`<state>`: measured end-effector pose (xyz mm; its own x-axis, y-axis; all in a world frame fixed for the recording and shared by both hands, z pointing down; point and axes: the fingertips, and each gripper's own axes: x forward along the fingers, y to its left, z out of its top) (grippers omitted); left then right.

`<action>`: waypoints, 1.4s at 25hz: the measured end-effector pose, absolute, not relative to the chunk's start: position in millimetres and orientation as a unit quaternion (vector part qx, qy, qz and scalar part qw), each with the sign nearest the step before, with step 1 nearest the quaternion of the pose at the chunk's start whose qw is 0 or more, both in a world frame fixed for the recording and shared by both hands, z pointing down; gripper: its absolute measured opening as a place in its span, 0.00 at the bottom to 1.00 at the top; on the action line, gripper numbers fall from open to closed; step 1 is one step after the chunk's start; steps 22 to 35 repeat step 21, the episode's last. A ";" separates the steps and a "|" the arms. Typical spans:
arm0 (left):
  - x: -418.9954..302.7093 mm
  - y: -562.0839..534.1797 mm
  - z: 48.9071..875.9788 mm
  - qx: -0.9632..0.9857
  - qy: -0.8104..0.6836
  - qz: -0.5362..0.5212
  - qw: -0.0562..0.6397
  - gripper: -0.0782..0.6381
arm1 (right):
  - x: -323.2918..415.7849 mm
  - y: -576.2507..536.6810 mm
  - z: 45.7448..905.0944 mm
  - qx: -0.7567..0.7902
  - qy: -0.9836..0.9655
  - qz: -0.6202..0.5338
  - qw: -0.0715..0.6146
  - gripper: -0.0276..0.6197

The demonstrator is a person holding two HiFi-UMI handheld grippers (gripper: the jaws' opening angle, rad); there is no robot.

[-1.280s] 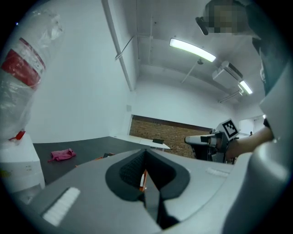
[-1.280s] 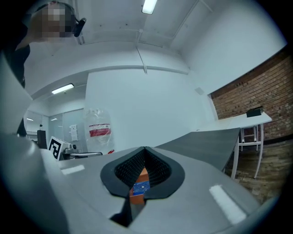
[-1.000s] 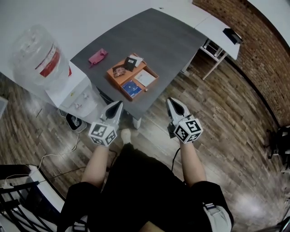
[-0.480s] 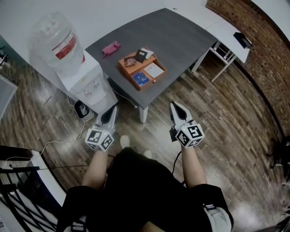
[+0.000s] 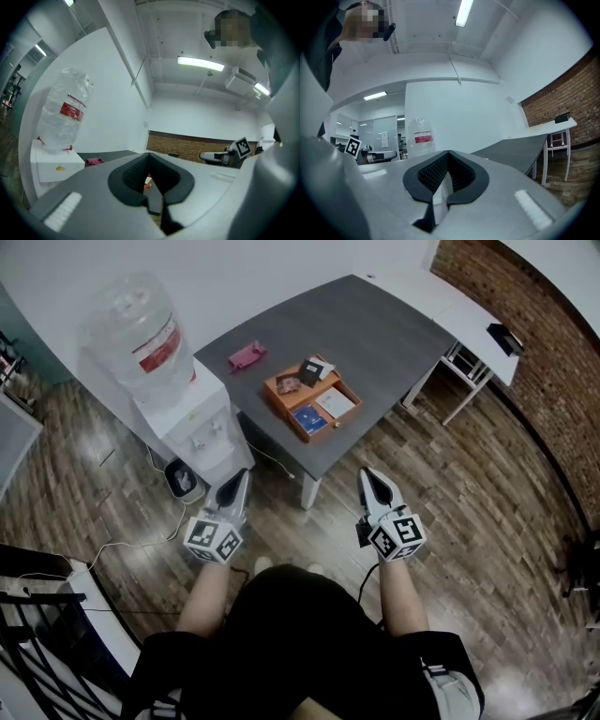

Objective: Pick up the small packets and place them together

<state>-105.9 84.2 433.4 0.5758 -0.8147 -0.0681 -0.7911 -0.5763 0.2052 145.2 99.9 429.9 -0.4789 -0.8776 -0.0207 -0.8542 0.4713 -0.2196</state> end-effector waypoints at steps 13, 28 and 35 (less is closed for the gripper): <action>-132.4 69.4 430.3 0.885 -0.446 -0.097 0.085 0.11 | 116.0 88.1 423.5 -0.514 0.851 -0.085 0.063 0.05; -133.9 70.7 435.4 0.885 -0.445 -0.097 0.099 0.11 | 117.5 88.3 425.5 -0.521 0.846 -0.094 0.061 0.05; -133.9 70.7 435.4 0.885 -0.445 -0.097 0.099 0.11 | 117.5 88.3 425.5 -0.521 0.846 -0.094 0.061 0.05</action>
